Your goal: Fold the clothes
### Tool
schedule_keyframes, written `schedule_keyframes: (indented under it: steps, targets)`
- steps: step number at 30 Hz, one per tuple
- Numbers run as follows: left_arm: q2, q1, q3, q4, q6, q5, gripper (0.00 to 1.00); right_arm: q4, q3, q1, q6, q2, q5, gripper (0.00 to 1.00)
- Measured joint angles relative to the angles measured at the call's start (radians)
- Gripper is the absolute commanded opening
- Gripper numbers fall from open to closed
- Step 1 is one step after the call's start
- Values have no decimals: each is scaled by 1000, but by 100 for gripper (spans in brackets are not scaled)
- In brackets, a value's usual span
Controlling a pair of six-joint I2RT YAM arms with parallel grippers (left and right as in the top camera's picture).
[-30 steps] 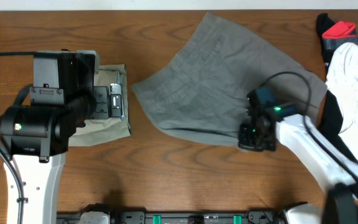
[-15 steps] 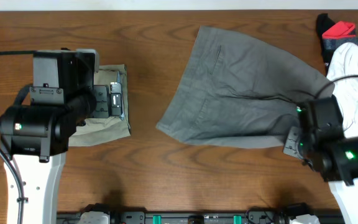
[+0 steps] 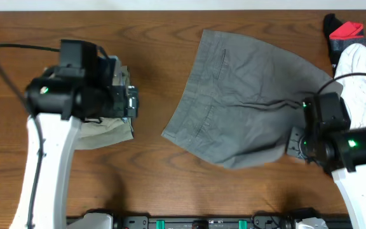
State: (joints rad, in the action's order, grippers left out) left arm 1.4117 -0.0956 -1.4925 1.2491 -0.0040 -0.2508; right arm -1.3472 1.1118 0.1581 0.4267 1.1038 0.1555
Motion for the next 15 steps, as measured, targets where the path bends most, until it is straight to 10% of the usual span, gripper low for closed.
schedule_keyframes:
  steps: [15]
  targets:
    - [259,-233,243,-288,5,-69,96,107,0,-77,-18,146,-83,83]
